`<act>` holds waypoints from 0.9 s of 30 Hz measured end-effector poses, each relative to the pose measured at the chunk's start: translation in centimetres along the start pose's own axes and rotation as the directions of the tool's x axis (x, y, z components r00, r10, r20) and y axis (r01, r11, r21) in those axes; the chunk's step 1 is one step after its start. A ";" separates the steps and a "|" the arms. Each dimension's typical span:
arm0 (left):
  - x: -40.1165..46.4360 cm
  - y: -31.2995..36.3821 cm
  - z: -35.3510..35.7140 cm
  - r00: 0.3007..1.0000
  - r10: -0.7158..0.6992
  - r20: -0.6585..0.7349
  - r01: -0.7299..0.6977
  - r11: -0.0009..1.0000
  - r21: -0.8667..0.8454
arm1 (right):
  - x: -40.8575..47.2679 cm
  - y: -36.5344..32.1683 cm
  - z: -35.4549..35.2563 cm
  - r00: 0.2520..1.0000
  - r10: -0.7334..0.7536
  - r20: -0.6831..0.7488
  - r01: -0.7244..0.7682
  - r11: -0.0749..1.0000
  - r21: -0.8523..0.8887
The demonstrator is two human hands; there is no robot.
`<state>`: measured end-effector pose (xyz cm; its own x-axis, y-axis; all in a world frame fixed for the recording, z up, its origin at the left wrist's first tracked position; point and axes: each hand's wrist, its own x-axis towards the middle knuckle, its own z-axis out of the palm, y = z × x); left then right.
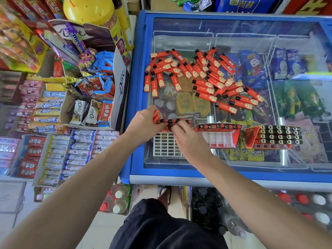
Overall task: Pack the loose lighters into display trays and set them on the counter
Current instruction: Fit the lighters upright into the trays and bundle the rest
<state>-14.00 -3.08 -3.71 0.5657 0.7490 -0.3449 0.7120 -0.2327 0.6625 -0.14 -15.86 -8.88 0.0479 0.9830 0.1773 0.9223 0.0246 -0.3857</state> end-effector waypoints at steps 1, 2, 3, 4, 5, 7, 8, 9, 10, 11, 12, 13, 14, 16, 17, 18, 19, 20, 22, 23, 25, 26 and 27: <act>0.0 0.0 0.0 1.000 0.000 -0.001 0.000 1.000 0.000 | 0.0 -0.1 0.0 1.000 -0.007 -0.003 0.007 1.000 0.000; 0.0 0.0 0.0 1.000 0.001 -0.003 -0.001 1.000 0.003 | -0.1 -0.3 0.0 1.000 -0.015 -0.005 0.015 1.000 -0.006; 0.0 0.0 0.1 1.000 0.002 -0.006 -0.002 1.000 0.006 | -0.1 -0.4 0.0 1.000 -0.022 -0.007 0.022 1.000 -0.016; -0.1 0.0 0.1 1.000 0.004 -0.009 -0.004 1.000 0.009 | -0.1 -0.5 0.0 1.000 -0.026 -0.010 0.025 0.999 -0.022; -0.1 0.0 0.1 1.000 0.007 -0.013 -0.006 1.000 0.011 | -0.1 -0.6 0.0 1.000 -0.023 -0.016 0.022 0.999 -0.022; -0.1 0.0 0.2 1.000 0.009 -0.021 -0.009 1.000 0.016 | 0.0 -0.5 -0.1 1.000 -0.010 -0.028 0.009 1.000 -0.018; -0.1 -0.1 0.2 1.000 0.009 -0.023 -0.009 1.000 0.019 | 0.0 -0.5 -0.1 0.999 -0.005 -0.033 0.004 1.000 -0.015; -0.1 -0.1 0.2 1.000 0.009 -0.024 -0.008 1.000 0.020 | 0.1 -0.4 -0.1 0.999 -0.003 -0.037 0.003 1.000 -0.011; -0.1 -0.1 0.2 1.000 0.008 -0.026 -0.007 1.000 0.023 | 0.1 -0.3 -0.1 0.999 -0.005 -0.043 0.004 1.000 -0.006; -0.1 -0.2 0.3 1.000 0.006 -0.025 -0.005 1.000 0.027 | 0.1 -0.2 -0.1 0.999 -0.004 -0.048 0.004 1.000 -0.001; 0.0 -0.2 0.3 1.000 0.002 -0.022 -0.001 1.000 0.031 | 0.1 -0.1 0.0 0.999 0.001 -0.049 -0.001 1.000 0.001; 0.0 -0.2 0.3 1.000 -0.001 -0.020 0.002 0.999 0.036 | 0.0 0.1 0.2 0.999 0.008 -0.047 -0.009 1.000 -0.001; 0.0 -0.2 0.3 1.000 -0.003 -0.020 0.004 0.999 0.039 | -0.1 0.3 0.4 0.999 0.015 -0.045 -0.016 1.000 -0.005; 0.1 -0.2 0.4 1.000 -0.006 -0.020 0.007 0.999 0.039 | -0.3 0.4 0.5 0.999 0.024 -0.034 -0.025 0.999 -0.021; 0.1 -0.2 0.4 1.000 -0.005 -0.020 0.006 0.999 0.040 | -0.2 0.2 0.5 0.999 0.020 -0.036 -0.021 0.999 -0.031; 0.0 -0.2 0.4 1.000 -0.004 -0.019 0.005 0.999 0.042 | -0.2 0.1 0.4 0.999 0.012 -0.040 -0.014 0.999 -0.040; 0.0 -0.1 0.4 1.000 -0.003 -0.019 0.004 0.999 0.045 | -0.1 -0.1 0.2 0.999 0.006 -0.045 -0.008 0.999 -0.046; 0.0 0.1 0.3 1.000 -0.001 -0.020 0.002 0.999 0.045 | 0.0 -0.2 0.1 0.999 0.008 -0.050 -0.010 0.999 -0.046; -0.1 0.5 0.4 0.999 0.008 -0.033 -0.006 0.999 0.042 | 0.2 -0.5 -0.1 0.999 0.027 -0.045 -0.028 0.999 -0.035; -0.1 0.8 0.4 0.999 0.006 -0.038 -0.005 1.000 0.027 | 0.2 -0.5 -0.2 0.998 0.043 -0.037 -0.044 0.999 -0.024; -0.1 1.7 0.5 0.999 -0.009 -0.034 0.008 1.000 -0.024 | 0.2 -0.5 -0.8 0.996 0.083 -0.022 -0.083 0.996 0.020; 0.0 2.2 0.5 0.999 -0.026 -0.020 0.025 0.998 -0.065 | 0.2 -0.6 -1.1 0.994 0.103 -0.021 -0.102 0.993 0.051; 0.0 2.8 0.5 0.999 -0.051 0.002 0.051 0.992 -0.117 | 0.3 -0.8 -1.6 0.992 0.124 -0.027 -0.121 0.988 0.093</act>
<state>-11.81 -4.03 -2.25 0.5290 0.7590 -0.3796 0.6863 -0.1196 0.7174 -0.20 -15.91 -7.04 0.1720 0.9733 0.1521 0.8703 -0.0777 -0.4864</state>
